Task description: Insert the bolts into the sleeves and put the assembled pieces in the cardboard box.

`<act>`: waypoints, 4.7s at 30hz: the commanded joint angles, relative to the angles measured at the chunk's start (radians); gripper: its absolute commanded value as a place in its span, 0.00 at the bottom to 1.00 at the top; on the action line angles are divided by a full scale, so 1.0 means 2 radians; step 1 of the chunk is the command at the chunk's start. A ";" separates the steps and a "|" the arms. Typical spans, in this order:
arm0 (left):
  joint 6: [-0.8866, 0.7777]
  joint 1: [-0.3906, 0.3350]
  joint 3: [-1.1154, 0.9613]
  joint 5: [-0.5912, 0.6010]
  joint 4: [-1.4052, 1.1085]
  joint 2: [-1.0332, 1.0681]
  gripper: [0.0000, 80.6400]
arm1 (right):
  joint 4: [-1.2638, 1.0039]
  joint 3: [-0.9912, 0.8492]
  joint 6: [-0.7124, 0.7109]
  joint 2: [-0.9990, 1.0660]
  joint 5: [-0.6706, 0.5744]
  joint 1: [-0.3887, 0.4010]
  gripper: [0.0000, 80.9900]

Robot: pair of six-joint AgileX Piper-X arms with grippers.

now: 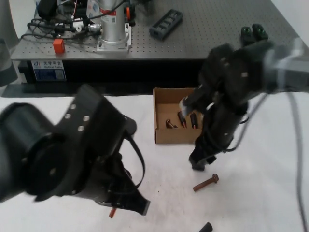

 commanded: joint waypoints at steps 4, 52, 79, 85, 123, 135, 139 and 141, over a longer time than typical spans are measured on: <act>-0.007 0.001 0.002 0.000 -0.002 -0.026 0.01 | 0.002 -0.034 -0.026 0.035 0.009 0.005 0.47; -0.205 0.005 0.002 0.232 -0.383 -0.069 0.01 | -0.424 0.347 0.314 -0.452 -0.361 0.061 0.00; -0.205 0.005 0.002 0.241 -0.346 -0.069 0.59 | -0.531 0.347 0.324 -0.455 -0.248 0.043 0.00; -0.173 0.005 0.002 0.189 -0.261 -0.069 0.58 | -0.517 0.295 0.308 -0.378 -0.198 -0.024 0.00; -0.175 0.005 0.003 0.152 -0.167 -0.069 0.58 | -0.119 -0.175 0.182 0.026 -0.071 -0.055 0.47; -0.171 0.005 0.003 0.139 -0.167 -0.069 0.58 | -0.002 0.082 0.235 -0.158 -0.088 -0.007 0.47; -0.167 0.005 0.003 0.140 -0.167 -0.069 0.58 | -0.007 0.152 0.306 -0.164 -0.088 0.020 0.48; -0.164 0.005 0.003 0.141 -0.167 -0.069 0.58 | -0.026 0.178 0.341 -0.164 -0.086 0.035 0.51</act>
